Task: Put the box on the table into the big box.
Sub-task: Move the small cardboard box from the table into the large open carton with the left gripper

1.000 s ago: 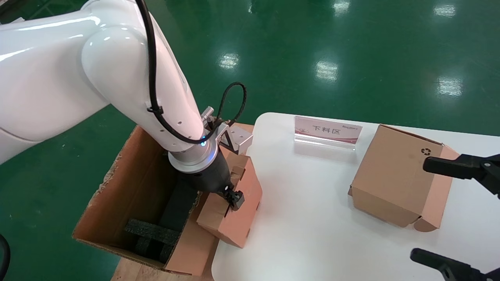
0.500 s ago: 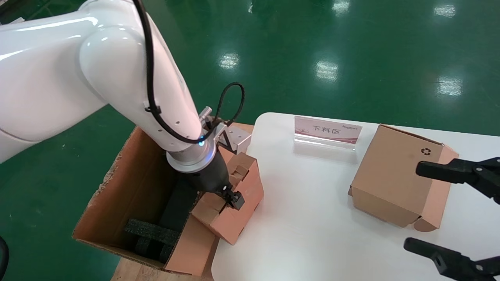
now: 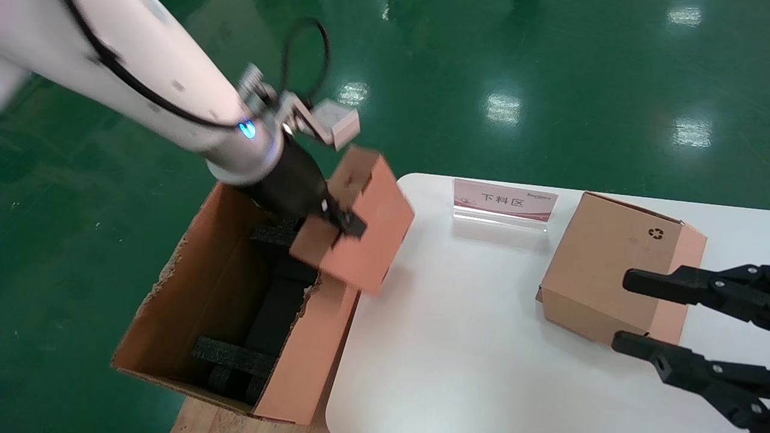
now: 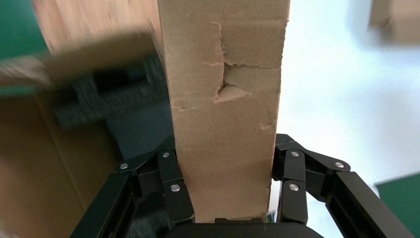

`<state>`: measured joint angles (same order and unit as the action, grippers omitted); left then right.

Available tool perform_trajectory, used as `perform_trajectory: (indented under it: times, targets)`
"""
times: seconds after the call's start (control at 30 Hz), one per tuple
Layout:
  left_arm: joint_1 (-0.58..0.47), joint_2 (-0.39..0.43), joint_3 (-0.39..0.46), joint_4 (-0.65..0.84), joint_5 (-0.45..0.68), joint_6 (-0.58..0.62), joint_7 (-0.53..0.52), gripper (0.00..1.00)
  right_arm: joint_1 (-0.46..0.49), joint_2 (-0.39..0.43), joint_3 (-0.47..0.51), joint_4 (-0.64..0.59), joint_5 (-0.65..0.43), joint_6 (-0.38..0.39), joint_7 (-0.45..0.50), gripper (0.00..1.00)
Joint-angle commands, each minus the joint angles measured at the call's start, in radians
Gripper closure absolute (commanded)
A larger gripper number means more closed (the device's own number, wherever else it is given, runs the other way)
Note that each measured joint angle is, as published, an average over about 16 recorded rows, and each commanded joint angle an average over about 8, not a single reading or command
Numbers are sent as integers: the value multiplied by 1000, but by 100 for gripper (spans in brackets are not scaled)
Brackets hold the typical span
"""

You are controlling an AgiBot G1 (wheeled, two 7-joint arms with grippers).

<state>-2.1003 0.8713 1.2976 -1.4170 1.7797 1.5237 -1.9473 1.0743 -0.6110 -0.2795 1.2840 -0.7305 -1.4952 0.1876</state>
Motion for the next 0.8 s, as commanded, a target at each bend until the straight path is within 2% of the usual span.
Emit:
perform_trajectory:
  times: [0.03,0.2,0.43,0.57,0.8]
  targets:
    - [-14,-19,-30,0,-1,-5,21,100,0,0,0,0,0,0,0,0]
    - [-59,-67,-117,2,-4,-16,90,100,0,0,0,0,0,0,0,0]
    - [-135,-124,-214,26,35,-5,250,100,0,0,0,0,0,0,0,0]
    - [-181,-135,-219,57,72,19,327,100,0,0,0,0,0,0,0,0]
    - [-239,-136,-177,118,128,75,408,100,0,0,0,0,0,0,0,0]
